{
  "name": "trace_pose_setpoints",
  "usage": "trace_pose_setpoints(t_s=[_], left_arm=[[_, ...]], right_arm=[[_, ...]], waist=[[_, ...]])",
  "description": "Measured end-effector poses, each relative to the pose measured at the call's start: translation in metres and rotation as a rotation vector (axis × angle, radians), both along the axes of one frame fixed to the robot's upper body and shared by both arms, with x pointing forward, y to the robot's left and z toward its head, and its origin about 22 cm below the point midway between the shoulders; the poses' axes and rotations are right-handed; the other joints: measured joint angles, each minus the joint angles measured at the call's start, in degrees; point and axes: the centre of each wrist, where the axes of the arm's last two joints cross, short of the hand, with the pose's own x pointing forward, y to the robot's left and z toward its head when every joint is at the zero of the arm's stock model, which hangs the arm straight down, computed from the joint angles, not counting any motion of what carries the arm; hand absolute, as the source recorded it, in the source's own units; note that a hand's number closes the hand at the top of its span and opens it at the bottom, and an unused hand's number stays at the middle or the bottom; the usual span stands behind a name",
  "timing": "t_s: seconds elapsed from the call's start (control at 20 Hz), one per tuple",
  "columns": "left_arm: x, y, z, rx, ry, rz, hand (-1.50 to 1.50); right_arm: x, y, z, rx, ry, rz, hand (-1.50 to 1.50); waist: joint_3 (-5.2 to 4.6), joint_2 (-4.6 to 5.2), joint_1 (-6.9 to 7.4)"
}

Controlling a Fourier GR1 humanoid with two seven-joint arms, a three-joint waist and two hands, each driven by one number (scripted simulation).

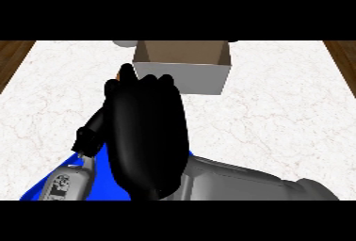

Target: Pick the croissant from the tray and place it in the cardboard box

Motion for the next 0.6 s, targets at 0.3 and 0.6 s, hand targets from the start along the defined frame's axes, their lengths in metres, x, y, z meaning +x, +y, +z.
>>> trace_pose_setpoints(t_s=[0.3, 0.6], left_arm=[[0.000, -0.001, 0.004, -0.006, -0.003, 0.001, 0.00], [0.002, -0.005, 0.009, -0.006, -0.011, 0.001, 0.00]], right_arm=[[0.036, 0.001, 0.021, 0.034, 0.024, -0.063, 1.50], [0.076, 0.001, 0.024, 0.077, 0.055, -0.113, 1.50]], waist=[[0.02, 0.14, -0.19], [0.03, 0.28, -0.04]])
